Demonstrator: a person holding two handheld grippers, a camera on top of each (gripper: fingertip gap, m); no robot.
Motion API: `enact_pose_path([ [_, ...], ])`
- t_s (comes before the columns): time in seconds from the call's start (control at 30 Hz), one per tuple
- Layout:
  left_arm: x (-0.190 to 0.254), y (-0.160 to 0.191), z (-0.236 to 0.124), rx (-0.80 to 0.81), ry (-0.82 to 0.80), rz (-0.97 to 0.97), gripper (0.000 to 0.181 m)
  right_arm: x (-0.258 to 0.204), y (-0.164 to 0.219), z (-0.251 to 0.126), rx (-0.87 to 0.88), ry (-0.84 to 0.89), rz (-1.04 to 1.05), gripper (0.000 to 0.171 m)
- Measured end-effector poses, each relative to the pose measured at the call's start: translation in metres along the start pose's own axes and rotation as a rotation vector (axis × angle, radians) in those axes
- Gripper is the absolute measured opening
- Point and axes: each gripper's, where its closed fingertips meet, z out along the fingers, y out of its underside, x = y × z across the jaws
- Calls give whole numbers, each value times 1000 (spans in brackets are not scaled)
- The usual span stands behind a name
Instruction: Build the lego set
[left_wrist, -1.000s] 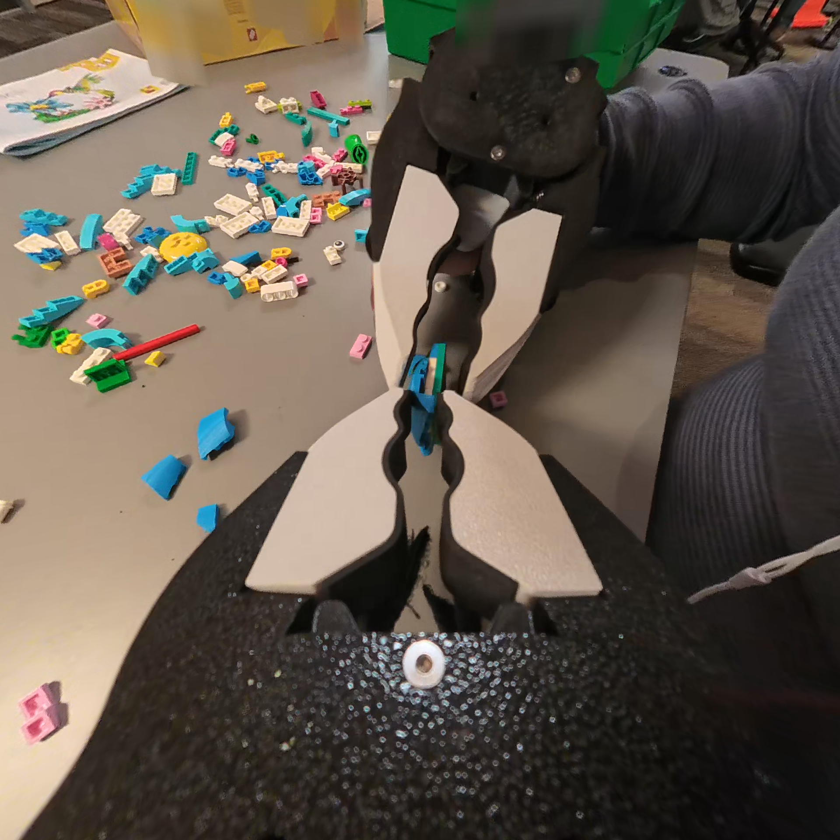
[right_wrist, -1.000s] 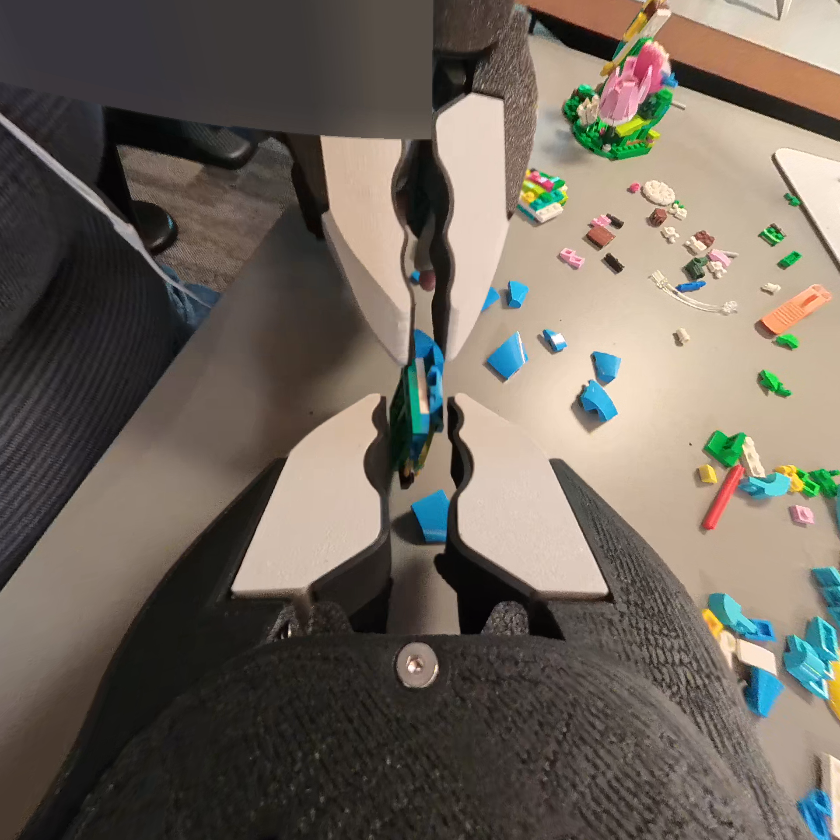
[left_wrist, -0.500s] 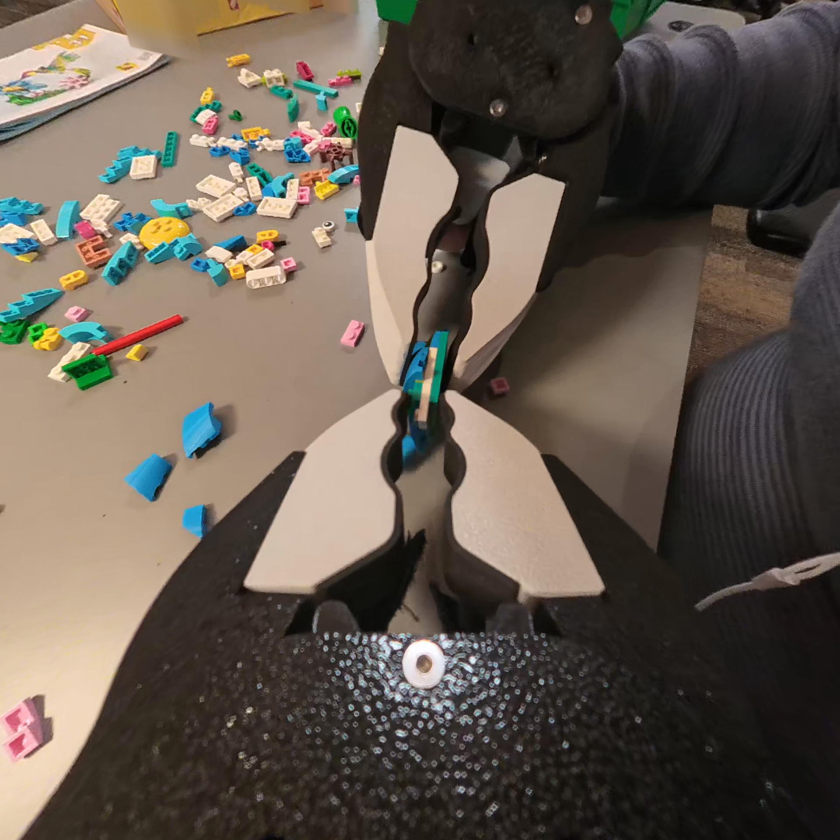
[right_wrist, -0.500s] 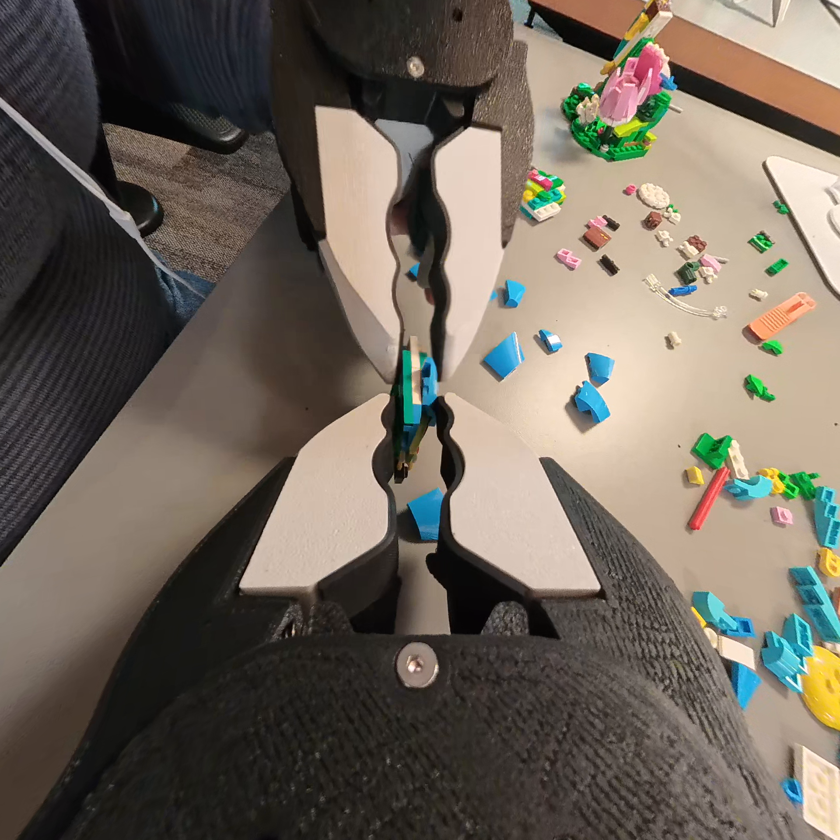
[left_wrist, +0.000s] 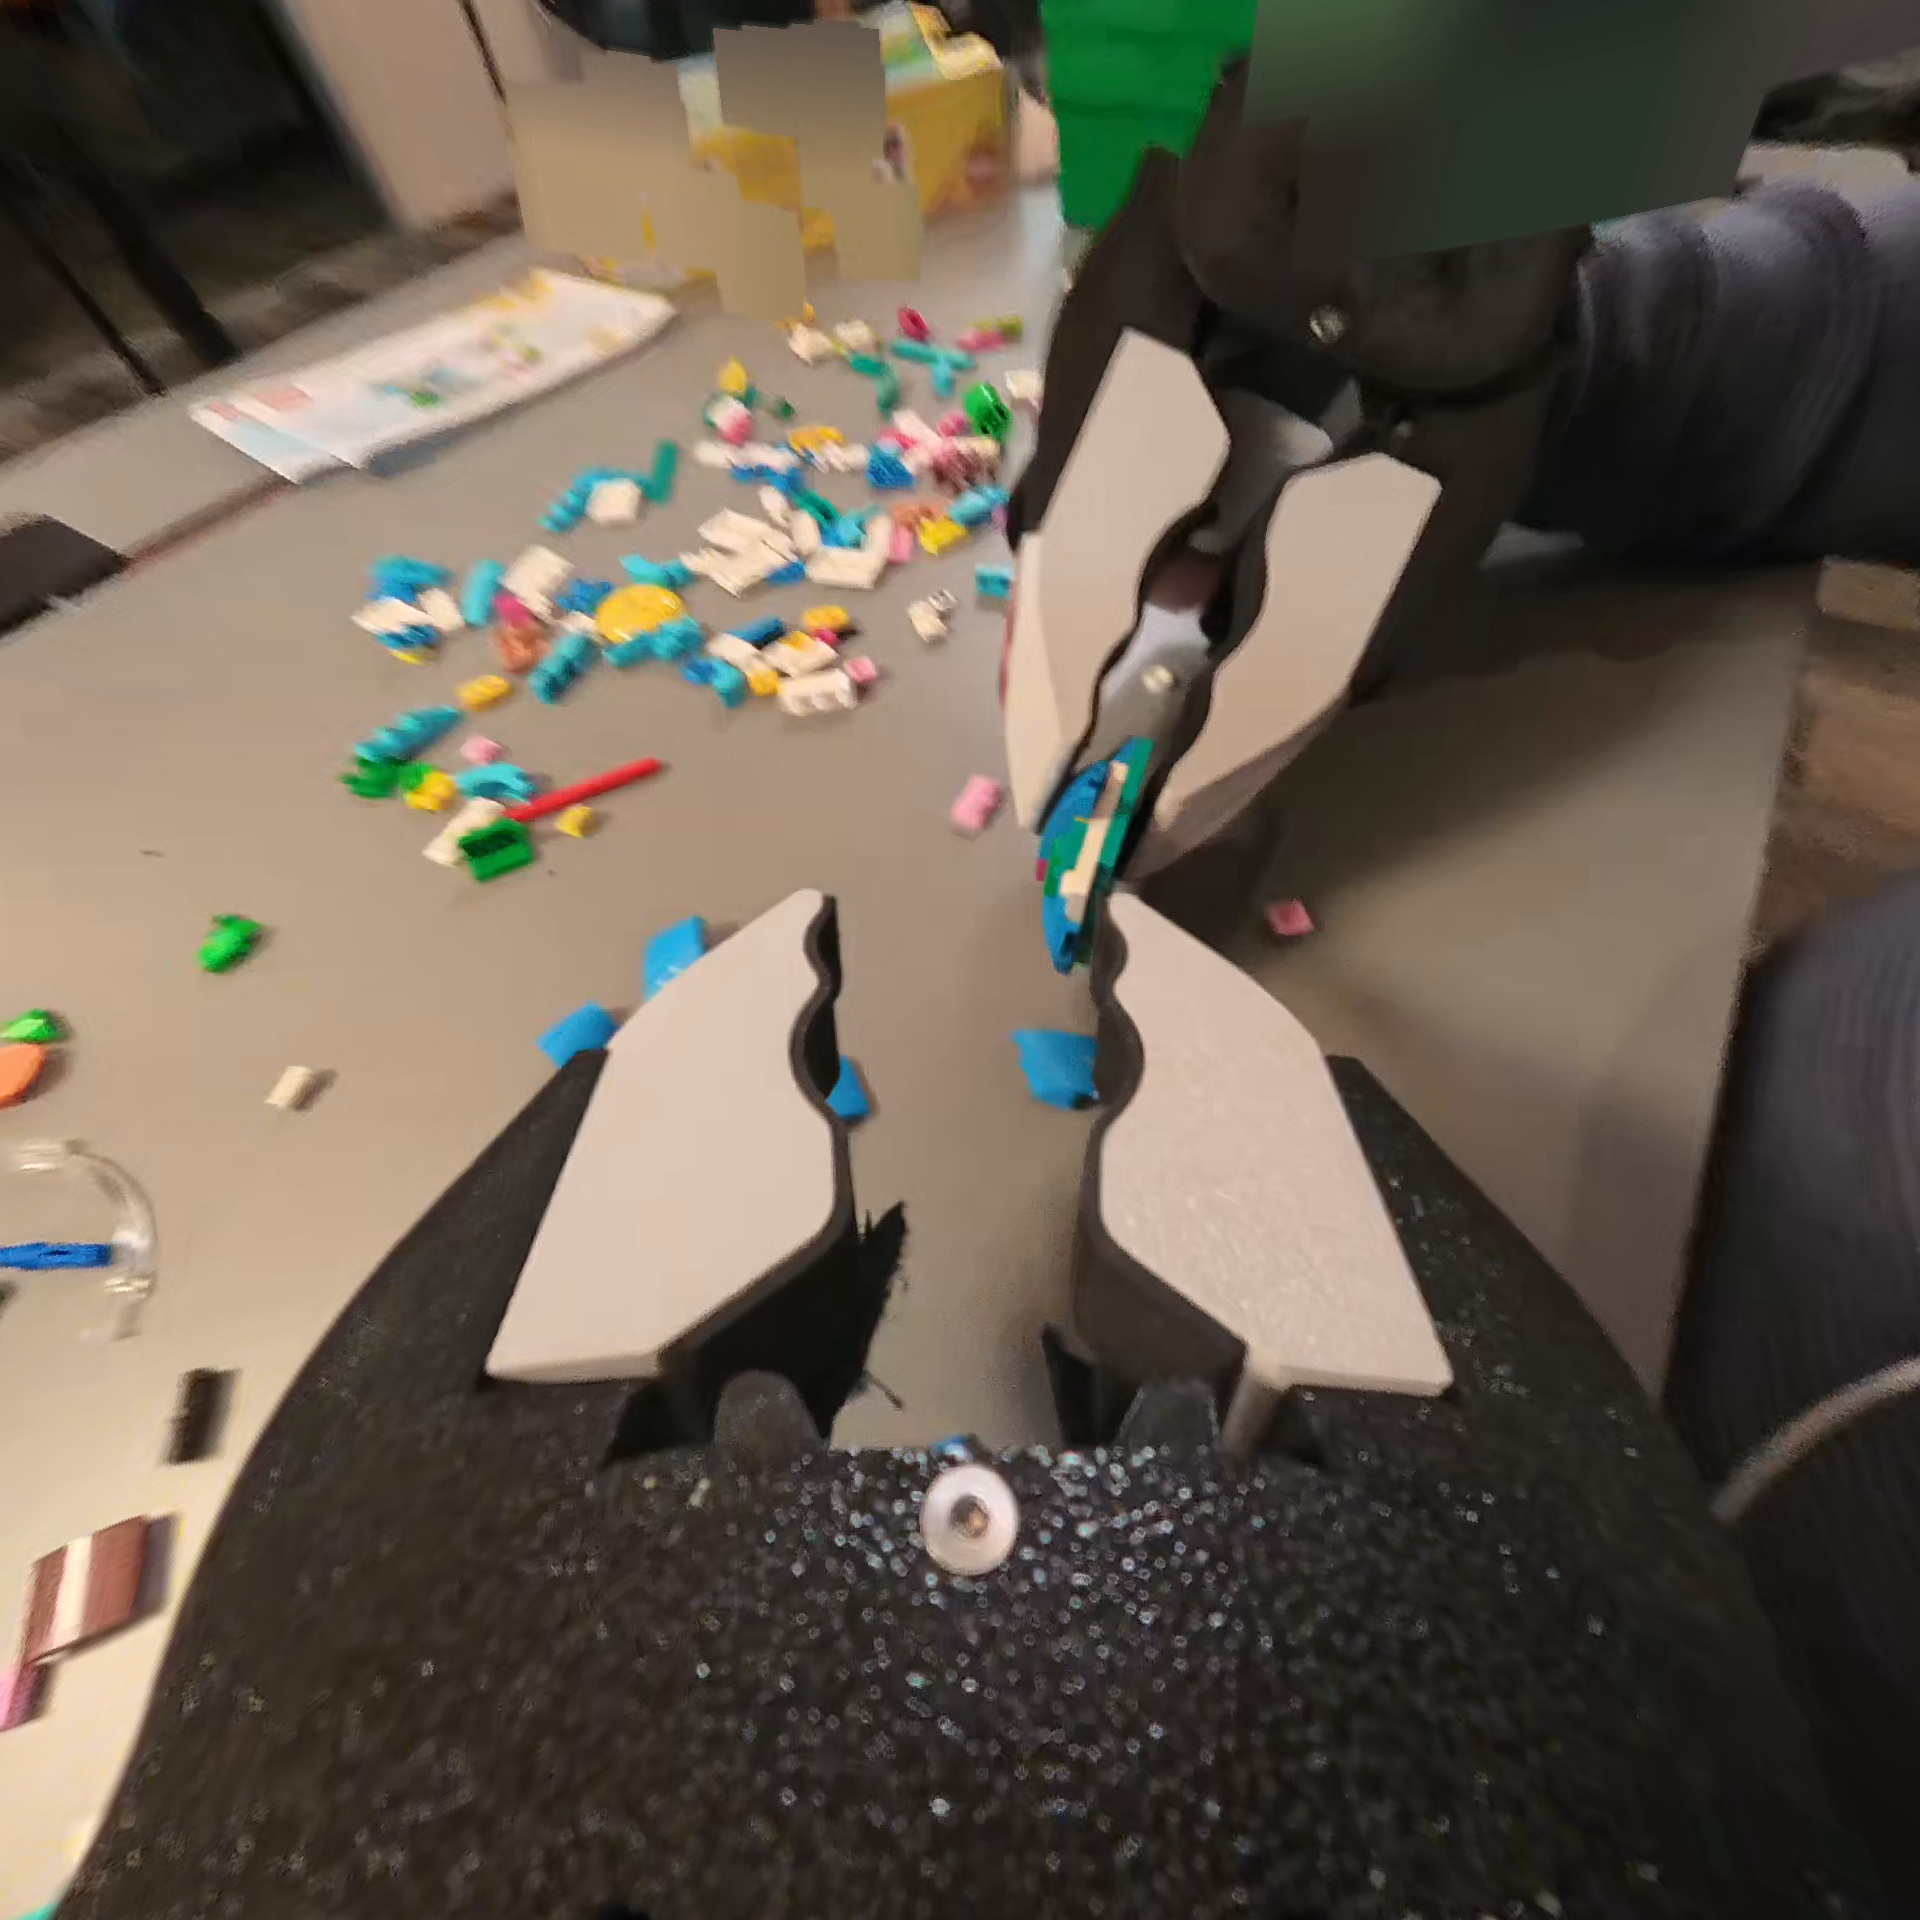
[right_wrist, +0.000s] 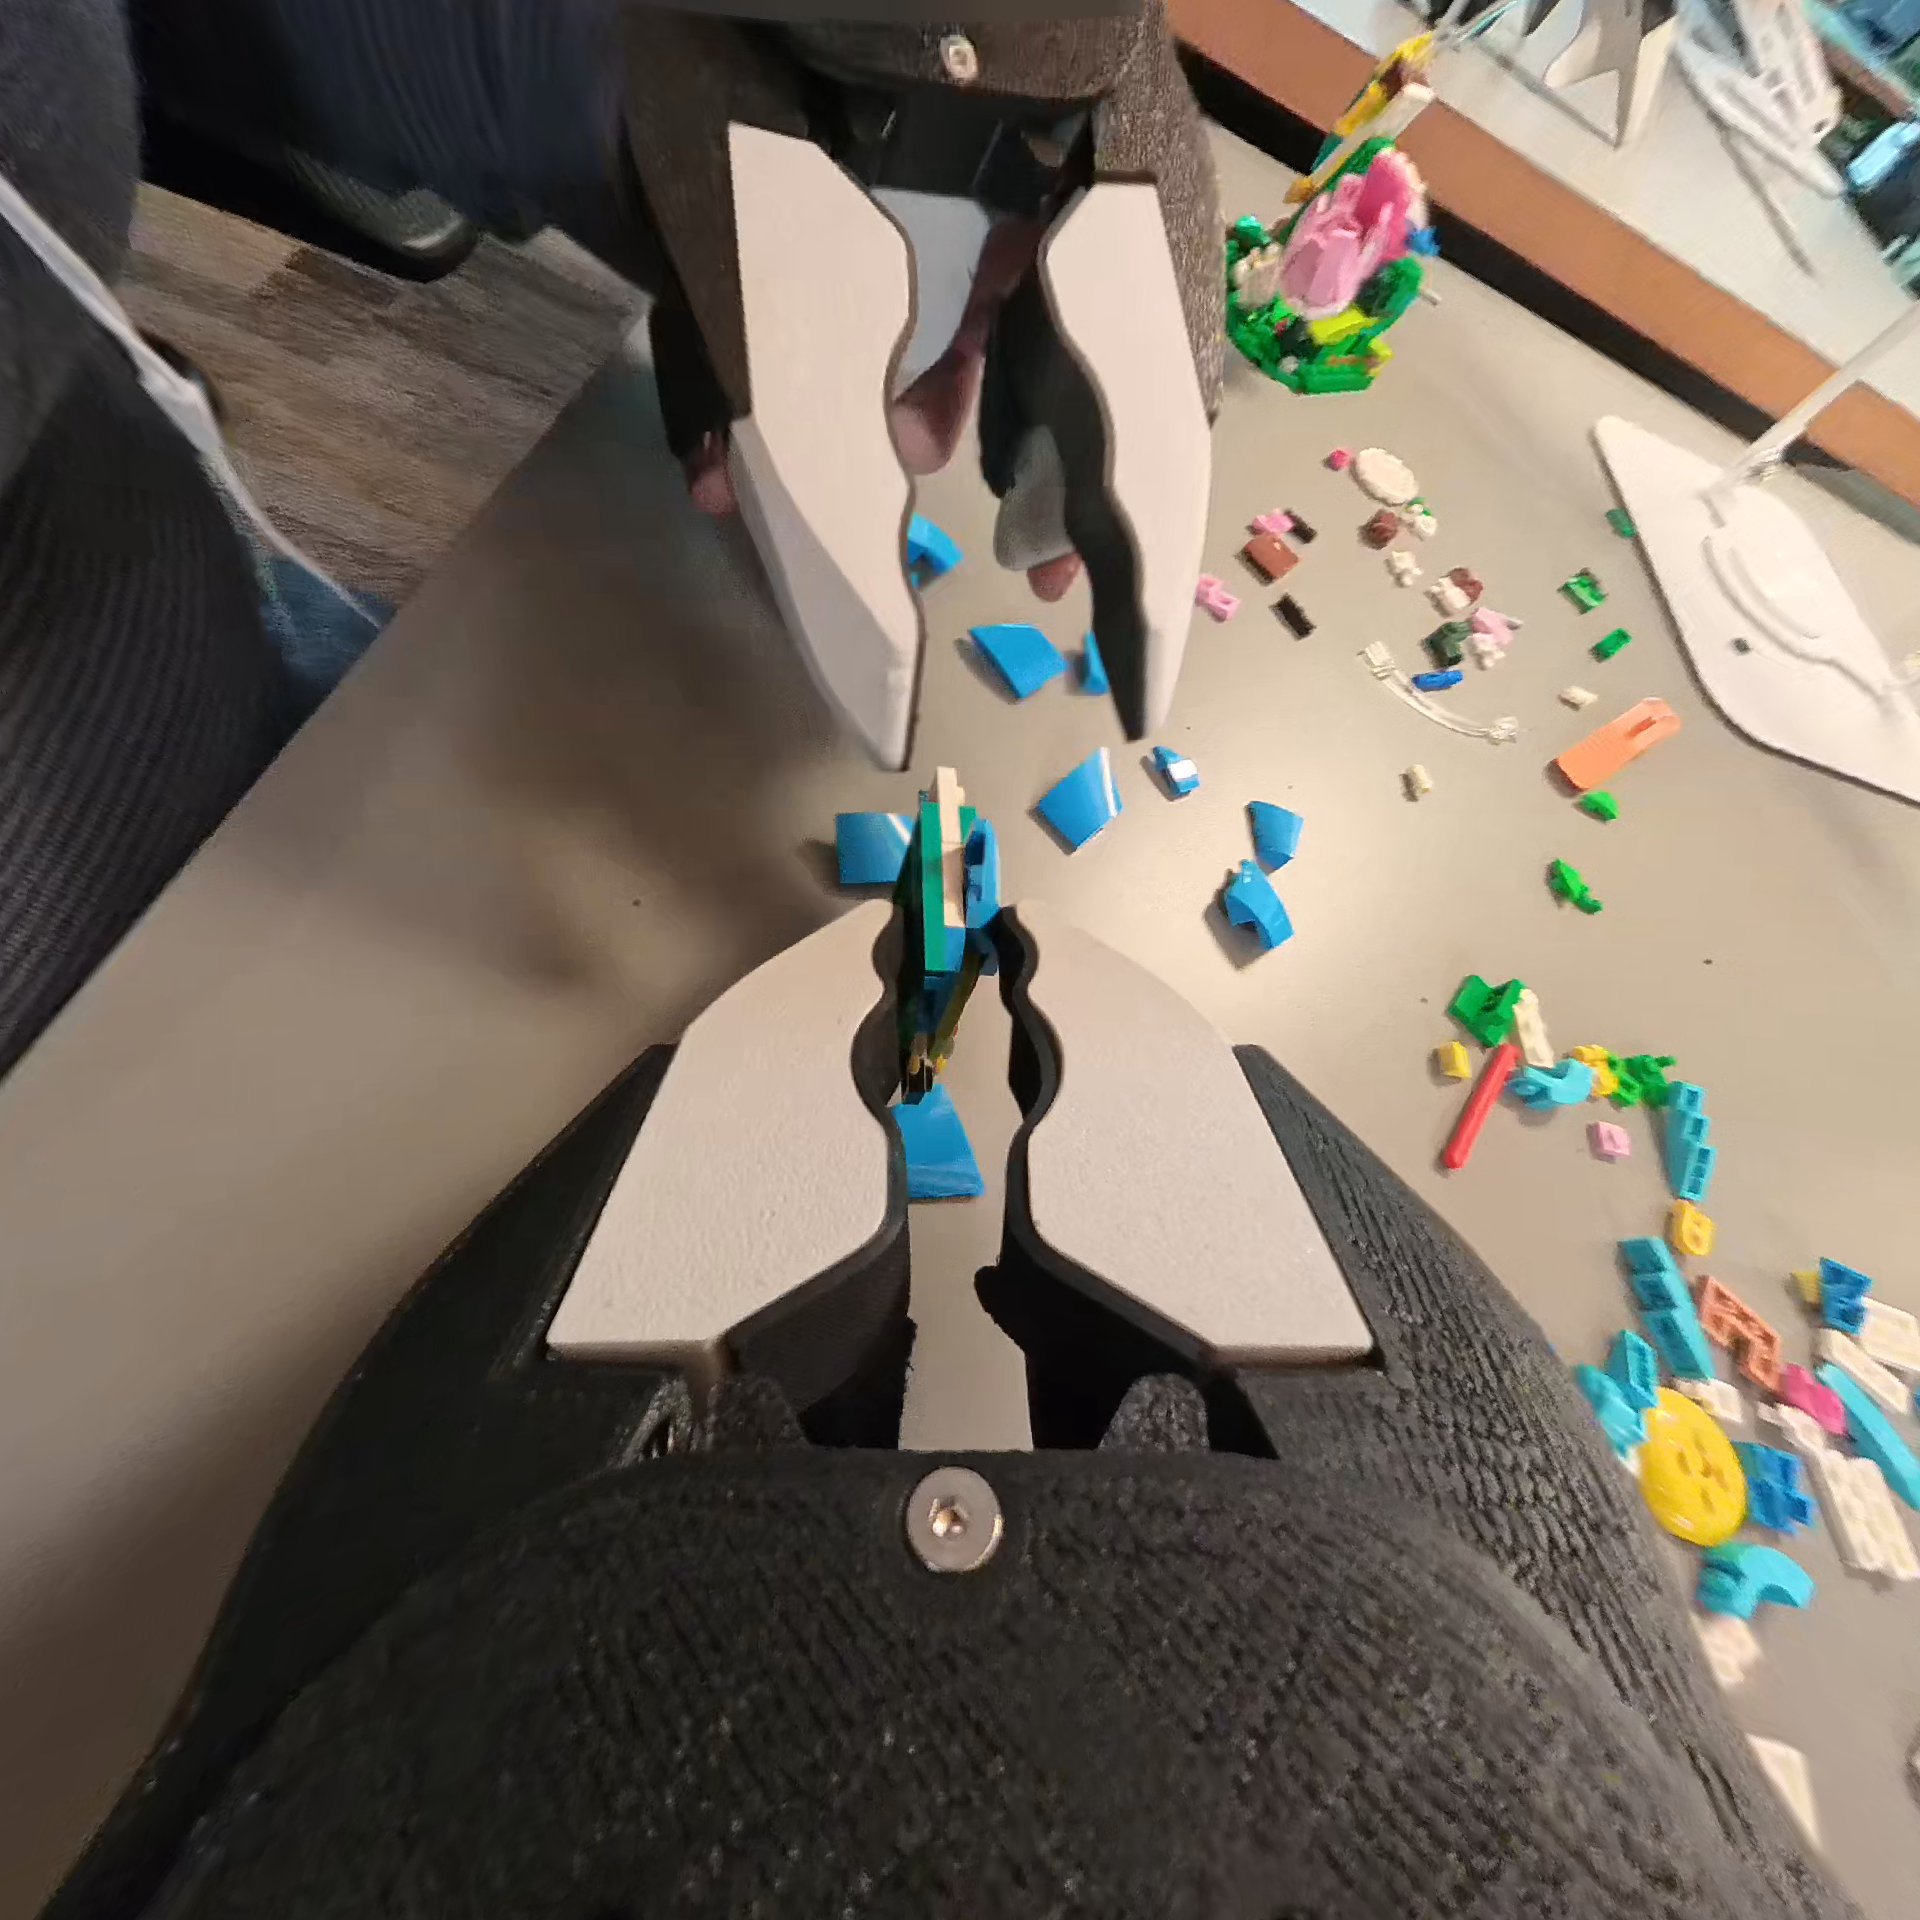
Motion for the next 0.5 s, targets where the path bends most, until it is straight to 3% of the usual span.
enact_pose_path([
  [0.03, -6, -5, -2, 44, -37, 6, 46, 4, -1, -1, 7, 31, -13, 15],
  [0.3, -68, -39, -36, 438, -425, 31, 44, 46, 2, -9, 13, 366, -151, 15],
  [0.5, -73, -44, -54, 514, -518, 88, 42, 74, -3, -24, 85, 676, -169, 14],
])
